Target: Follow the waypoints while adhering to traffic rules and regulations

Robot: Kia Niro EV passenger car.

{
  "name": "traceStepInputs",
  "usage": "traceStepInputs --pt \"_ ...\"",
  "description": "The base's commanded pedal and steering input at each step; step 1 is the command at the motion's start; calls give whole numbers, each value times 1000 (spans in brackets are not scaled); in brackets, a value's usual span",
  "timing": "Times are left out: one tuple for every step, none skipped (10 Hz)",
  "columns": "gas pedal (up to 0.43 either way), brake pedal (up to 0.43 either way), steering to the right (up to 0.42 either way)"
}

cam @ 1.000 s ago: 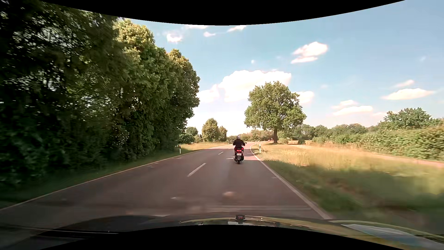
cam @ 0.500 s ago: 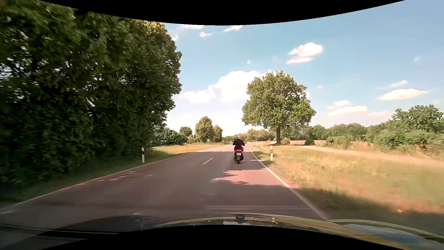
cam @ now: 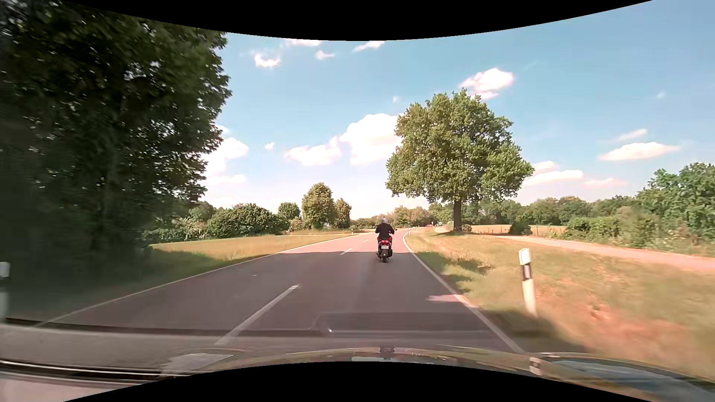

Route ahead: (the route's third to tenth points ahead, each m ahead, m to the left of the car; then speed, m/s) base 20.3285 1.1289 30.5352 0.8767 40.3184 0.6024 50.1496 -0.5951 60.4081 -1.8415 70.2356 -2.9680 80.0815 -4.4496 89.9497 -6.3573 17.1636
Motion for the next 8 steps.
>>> traceStepInputs --pt "209 12 10" --pt "209 12 9" --pt "209 12 10" --pt "209 12 10" --pt "209 12 9" --pt "209 6 9" --pt "209 12 9" --pt "209 12 9"
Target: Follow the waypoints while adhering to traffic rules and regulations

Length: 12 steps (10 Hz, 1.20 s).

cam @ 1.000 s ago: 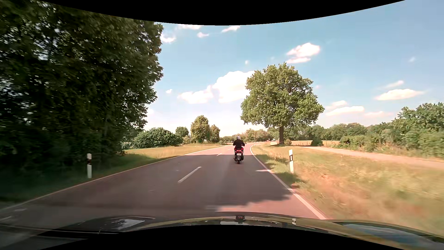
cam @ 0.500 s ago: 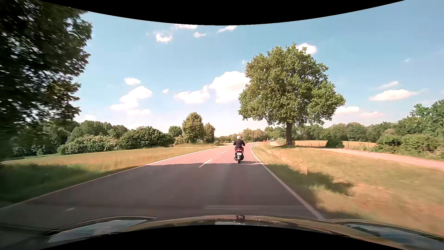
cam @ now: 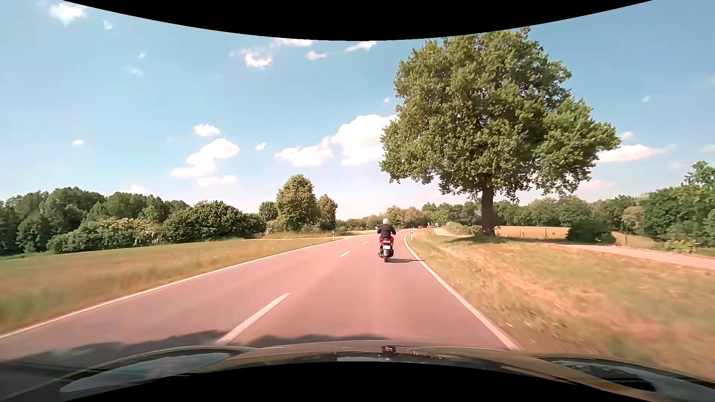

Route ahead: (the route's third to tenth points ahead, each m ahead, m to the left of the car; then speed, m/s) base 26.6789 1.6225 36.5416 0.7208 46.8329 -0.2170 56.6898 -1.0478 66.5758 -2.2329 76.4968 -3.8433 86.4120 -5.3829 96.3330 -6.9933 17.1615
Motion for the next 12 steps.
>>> traceStepInputs --pt "220 12 9" --pt "228 12 10" --pt "228 6 10" --pt "228 12 10" --pt "228 12 10" --pt "228 12 10" --pt "228 12 10" --pt "228 12 10" --pt "228 12 10" --pt "228 12 10" --pt "228 12 10" --pt "228 12 10"
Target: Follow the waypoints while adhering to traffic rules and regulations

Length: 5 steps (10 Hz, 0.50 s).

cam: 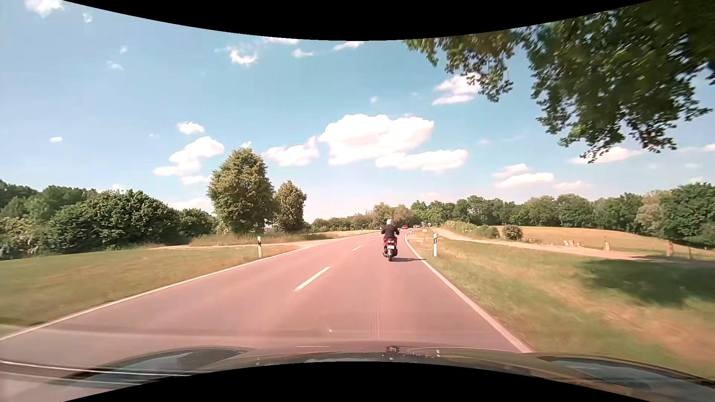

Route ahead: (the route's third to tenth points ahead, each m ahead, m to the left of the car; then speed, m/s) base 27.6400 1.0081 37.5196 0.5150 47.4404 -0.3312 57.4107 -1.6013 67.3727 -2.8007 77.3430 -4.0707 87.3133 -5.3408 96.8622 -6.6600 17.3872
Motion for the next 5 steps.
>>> traceStepInputs --pt "228 12 10" --pt "228 12 10" --pt "228 12 10" --pt "228 12 10" --pt "220 12 10"
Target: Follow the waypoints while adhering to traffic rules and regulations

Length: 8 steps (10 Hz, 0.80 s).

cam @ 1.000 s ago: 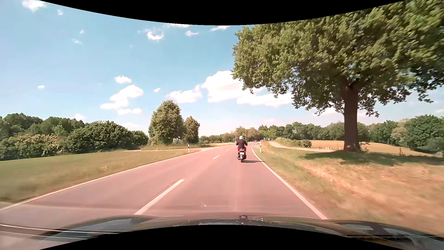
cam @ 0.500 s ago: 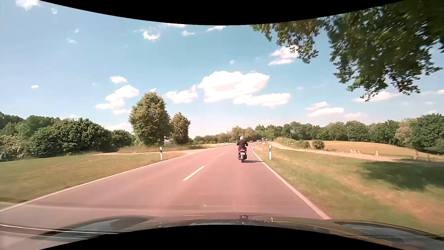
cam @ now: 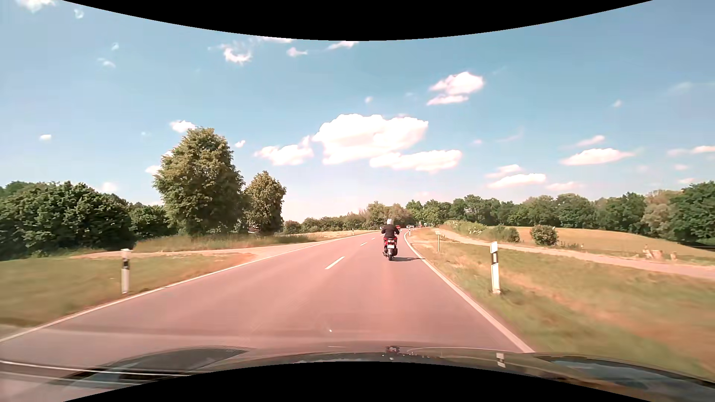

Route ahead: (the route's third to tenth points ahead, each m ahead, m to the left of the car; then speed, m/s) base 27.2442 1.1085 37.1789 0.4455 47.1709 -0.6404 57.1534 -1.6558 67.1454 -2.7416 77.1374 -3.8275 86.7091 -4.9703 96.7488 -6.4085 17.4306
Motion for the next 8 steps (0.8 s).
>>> traceStepInputs --pt "209 12 9" --pt "189 12 9" --pt "177 12 9" --pt "169 12 9" --pt "169 12 10" --pt "169 12 12" --pt "169 6 13" --pt "169 12 13"
